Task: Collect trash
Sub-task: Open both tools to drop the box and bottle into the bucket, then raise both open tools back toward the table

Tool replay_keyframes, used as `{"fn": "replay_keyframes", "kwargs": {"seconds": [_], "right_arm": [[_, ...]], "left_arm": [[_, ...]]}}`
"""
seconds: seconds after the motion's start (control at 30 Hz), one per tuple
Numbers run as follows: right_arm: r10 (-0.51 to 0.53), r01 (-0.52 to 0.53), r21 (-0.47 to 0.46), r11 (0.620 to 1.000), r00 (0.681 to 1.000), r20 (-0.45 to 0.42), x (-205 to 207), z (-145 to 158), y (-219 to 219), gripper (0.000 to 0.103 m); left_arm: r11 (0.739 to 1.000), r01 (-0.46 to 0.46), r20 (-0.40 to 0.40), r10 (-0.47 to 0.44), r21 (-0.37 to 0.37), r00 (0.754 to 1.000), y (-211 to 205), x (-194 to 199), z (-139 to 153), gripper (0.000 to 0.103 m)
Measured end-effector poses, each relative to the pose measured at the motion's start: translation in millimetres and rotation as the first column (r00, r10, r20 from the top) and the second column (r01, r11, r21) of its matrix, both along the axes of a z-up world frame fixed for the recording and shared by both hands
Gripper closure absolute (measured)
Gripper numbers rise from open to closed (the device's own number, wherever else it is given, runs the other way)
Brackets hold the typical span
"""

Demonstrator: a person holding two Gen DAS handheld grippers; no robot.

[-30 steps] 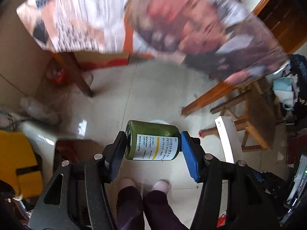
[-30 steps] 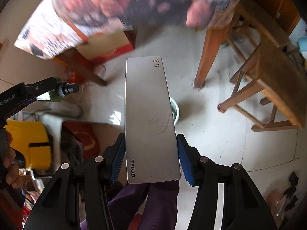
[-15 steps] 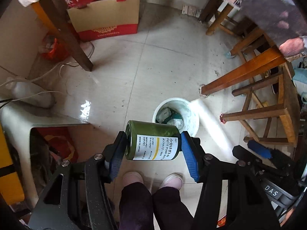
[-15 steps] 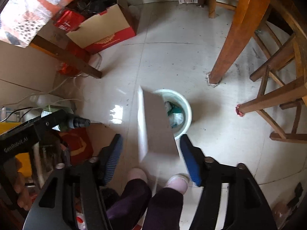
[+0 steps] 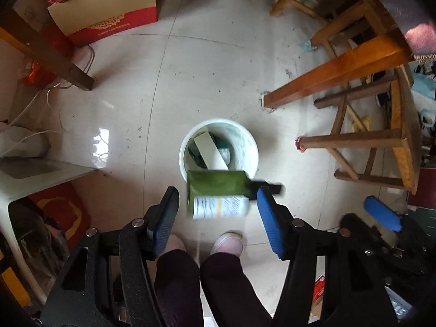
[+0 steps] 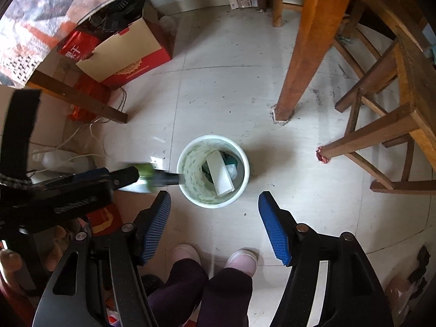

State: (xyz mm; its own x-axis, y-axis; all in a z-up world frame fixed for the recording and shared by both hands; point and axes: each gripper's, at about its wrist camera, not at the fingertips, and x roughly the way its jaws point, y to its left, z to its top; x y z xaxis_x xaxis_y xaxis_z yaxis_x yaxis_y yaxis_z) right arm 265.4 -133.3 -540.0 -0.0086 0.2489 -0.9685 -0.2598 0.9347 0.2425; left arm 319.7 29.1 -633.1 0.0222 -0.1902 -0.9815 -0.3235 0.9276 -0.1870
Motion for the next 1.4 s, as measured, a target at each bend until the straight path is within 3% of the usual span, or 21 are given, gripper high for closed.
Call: {"fn": "replay_keyframes", "kwargs": {"seconds": [0.2,0.37,0.63,0.83,1.13,1.4], "right_arm": [[-0.02,0.02,0.008,1.0,1.0,0.018,3,28,-4,0.04],[-0.022,0.02,0.022,1.0,0.998,0.06,5,76,-3,0.04],[-0.04,0.029,0.068,0.997,0.984,0.171,4,184,-1,0.04],[-0.024,0.002,0.084,0.996,0.965,0.262,-9,263,9,0.04],[-0.05,0.0,0.12,0.993,0.912,0.408,-32,367,14,0.04],[-0.11,0.031,0.153,0.988,0.836,0.537,-48,437,19,0.04]], "left_arm": [[0.999,0.032,0.0,-0.032,-0.006,0.999,-6,-4,27,0.044],[0.999,0.048,0.039,-0.048,0.014,0.998,-6,-8,82,0.044],[0.998,0.045,0.167,-0.053,0.053,0.985,5,-15,210,0.044],[0.994,0.049,0.272,-0.073,0.093,0.959,9,-28,308,0.044],[0.993,0.049,0.427,-0.089,0.104,0.9,14,-65,433,0.044],[0.985,0.063,0.573,-0.144,0.16,0.807,22,-83,514,0.044]]}}
